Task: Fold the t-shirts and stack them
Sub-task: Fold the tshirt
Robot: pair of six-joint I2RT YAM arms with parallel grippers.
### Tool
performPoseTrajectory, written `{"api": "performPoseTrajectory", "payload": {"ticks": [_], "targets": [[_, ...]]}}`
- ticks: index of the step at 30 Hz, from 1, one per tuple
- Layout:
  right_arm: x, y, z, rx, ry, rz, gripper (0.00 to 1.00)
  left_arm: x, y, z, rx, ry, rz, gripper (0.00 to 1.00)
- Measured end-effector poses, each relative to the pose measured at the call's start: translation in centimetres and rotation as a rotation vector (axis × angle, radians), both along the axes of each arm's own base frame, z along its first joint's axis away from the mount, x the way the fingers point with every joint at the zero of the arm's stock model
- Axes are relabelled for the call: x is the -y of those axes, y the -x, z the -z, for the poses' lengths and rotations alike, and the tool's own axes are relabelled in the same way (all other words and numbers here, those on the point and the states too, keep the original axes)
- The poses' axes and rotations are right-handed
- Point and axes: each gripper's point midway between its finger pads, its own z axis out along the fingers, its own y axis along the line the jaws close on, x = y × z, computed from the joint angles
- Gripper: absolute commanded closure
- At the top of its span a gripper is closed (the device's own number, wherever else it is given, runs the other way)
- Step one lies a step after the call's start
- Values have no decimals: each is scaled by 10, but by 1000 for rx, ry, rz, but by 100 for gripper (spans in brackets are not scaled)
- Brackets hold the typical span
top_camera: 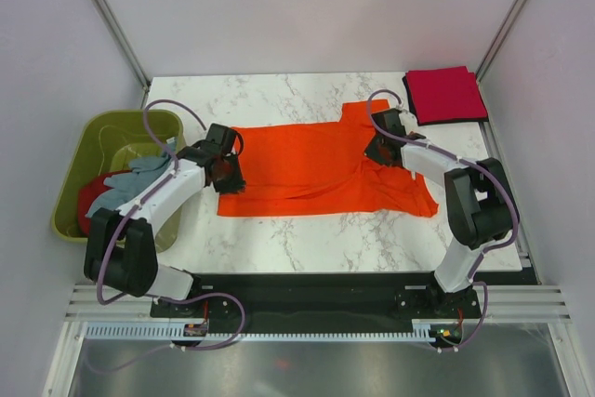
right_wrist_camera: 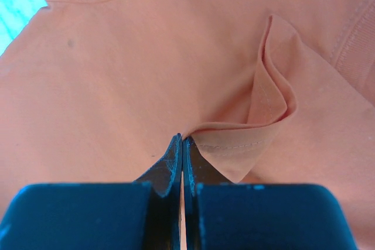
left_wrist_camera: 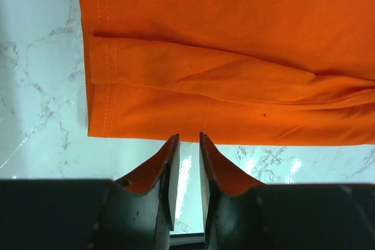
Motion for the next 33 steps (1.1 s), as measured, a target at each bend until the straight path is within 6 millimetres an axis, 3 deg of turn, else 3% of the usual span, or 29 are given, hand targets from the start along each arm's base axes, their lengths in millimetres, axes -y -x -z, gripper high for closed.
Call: {"api": "performPoseTrajectory", "payload": {"ticks": [11,18,23,28,33], "targets": [[-14,-6,-8,38,18,-139,93,6,7,42,-117,-60,9,91],[-16,-4,-8,39,41,-187,69,-4,8,58,-147,-129,-28,94],[-13,1,-13,33,62,-206,63,-5,-1,66,-163,-159,-44,96],[-10,8,-43,72,65,-215,60,-6,-13,61,-136,-176,-60,95],[-7,17,-76,146,47,-216,59,0,-37,49,-84,-172,-70,96]]}}
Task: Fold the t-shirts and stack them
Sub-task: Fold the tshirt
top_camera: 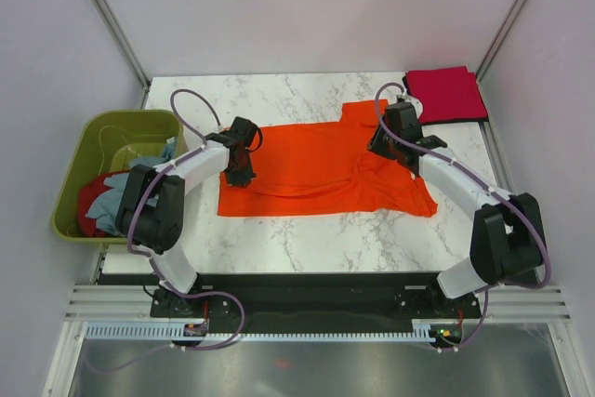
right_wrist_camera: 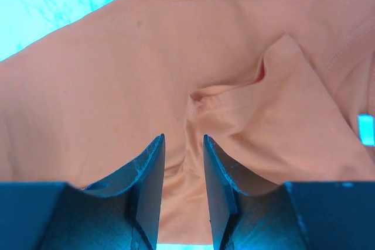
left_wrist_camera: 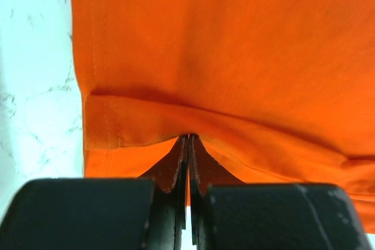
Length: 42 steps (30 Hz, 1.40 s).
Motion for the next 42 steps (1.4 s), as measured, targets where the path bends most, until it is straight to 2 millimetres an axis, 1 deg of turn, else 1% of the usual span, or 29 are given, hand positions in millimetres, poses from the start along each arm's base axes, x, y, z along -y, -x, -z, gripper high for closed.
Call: {"api": "performPoseTrajectory", "payload": {"ticks": [2,6,9,12,15,17,19,20,21,23,24,25,27,28,29,31,32,34,35,39,42], "targets": [[3,9,-6,7,-2,0,59,2,-6,0,5,2,0,96],[9,28,-16,13,-6,-1,58,2,-11,8,-11,-18,-3,96],[13,36,-28,31,-7,0,57,2,-21,10,-7,-36,-8,96],[18,41,-35,39,3,13,57,2,-39,1,31,-53,-20,96],[26,45,-30,16,25,34,56,1,-59,-17,82,-65,-38,94],[36,49,-24,-11,44,59,56,-1,-67,-27,114,-67,-46,89],[49,48,-19,-32,61,89,56,-1,-66,-36,128,-61,-47,84],[58,46,-15,-45,74,107,56,2,-65,-42,135,-45,-39,79],[67,44,-10,-61,85,125,57,7,-63,-50,147,-24,-24,71],[82,38,1,-96,106,148,57,27,-61,-65,174,56,27,63],[89,33,7,-118,116,148,57,41,-60,-75,195,107,63,57],[94,26,12,-136,120,145,57,58,-58,-84,214,164,106,55],[100,9,20,-162,122,130,58,94,-56,-102,256,288,197,52],[100,-2,24,-175,115,116,57,117,-52,-110,272,349,258,51],[101,-8,28,-185,109,107,57,137,-49,-115,284,407,309,50],[101,-22,35,-200,98,92,57,172,-43,-121,297,504,402,49],[101,-27,39,-208,96,83,59,185,-42,-121,300,539,437,49],[102,-32,48,-221,100,59,63,211,-41,-113,295,604,502,49],[103,-33,52,-227,102,49,63,218,-42,-108,289,622,519,50],[105,-41,68,-242,76,-18,63,248,-48,-68,235,670,572,50],[105,-48,80,-249,61,-67,64,265,-52,-38,189,675,592,50]]}}
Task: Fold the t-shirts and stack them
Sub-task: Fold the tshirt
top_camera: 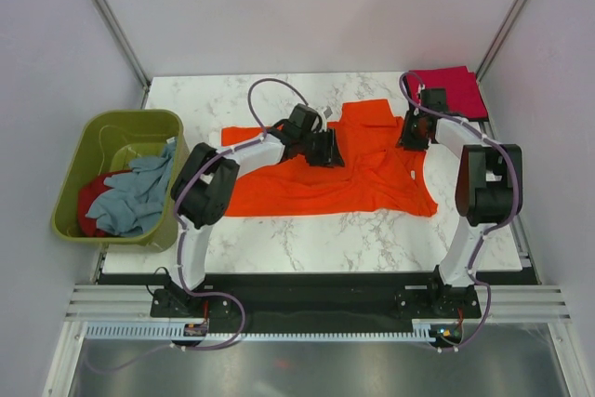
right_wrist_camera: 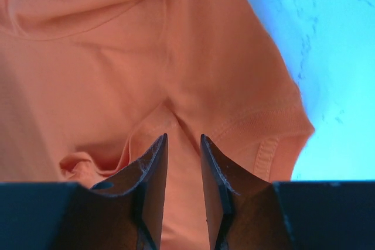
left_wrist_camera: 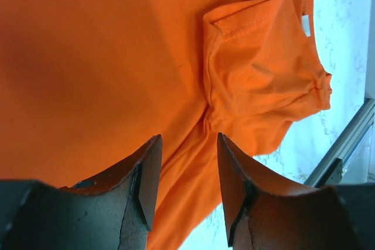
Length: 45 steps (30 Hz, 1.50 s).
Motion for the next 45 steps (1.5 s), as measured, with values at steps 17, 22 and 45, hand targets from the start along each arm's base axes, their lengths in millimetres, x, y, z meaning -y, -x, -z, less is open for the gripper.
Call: {"api": "performPoseTrajectory", "payload": {"ticks": [17,22,45], "targets": [[-10,-24,22,13,-44,-189,66,60,-19,26,34,36,72,54],[-12,-24,21,18,-53,-215,66,60,-16,37,10,25,79,63],[-19,-19,27,4,-89,-250,100,73,-21,32,0,67,99,98]]}}
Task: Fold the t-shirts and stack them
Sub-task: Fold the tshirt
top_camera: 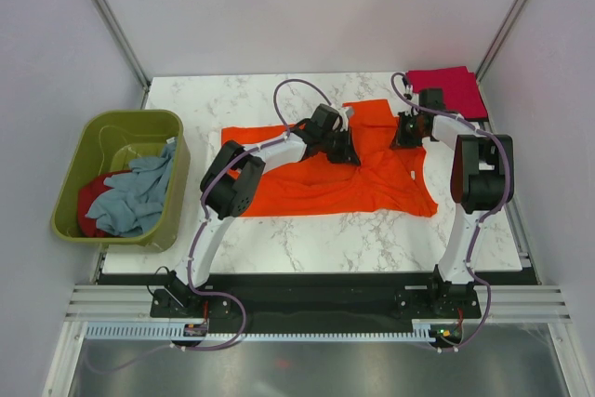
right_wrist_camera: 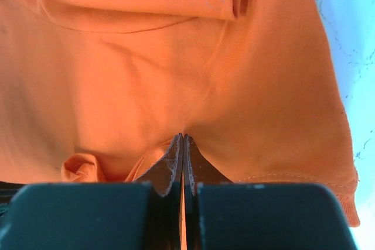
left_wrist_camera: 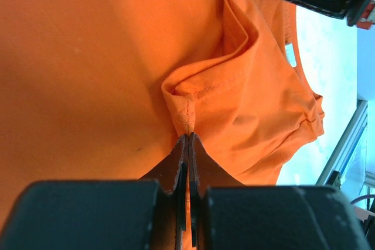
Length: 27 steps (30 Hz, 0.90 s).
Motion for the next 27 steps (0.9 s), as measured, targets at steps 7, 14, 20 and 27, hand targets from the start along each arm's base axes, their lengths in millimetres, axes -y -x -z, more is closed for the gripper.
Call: {"api": "performPoseTrajectory", "payload": {"ticks": [7,14,20,27], "targets": [[-5,-3,-8,19,-10,8,100,-8,2,10,-28,-32,-54,98],[-21,-10,-29,85,-1,-24,100,-20,3,15,-54,-65,-132,98],[-32,-17,-37,139,28,-50,100,-24,1,3,-57,-58,-184,98],[-40,-22,-38,178,86,-88,100,-30,0,7,-65,-73,-234,98]]}}
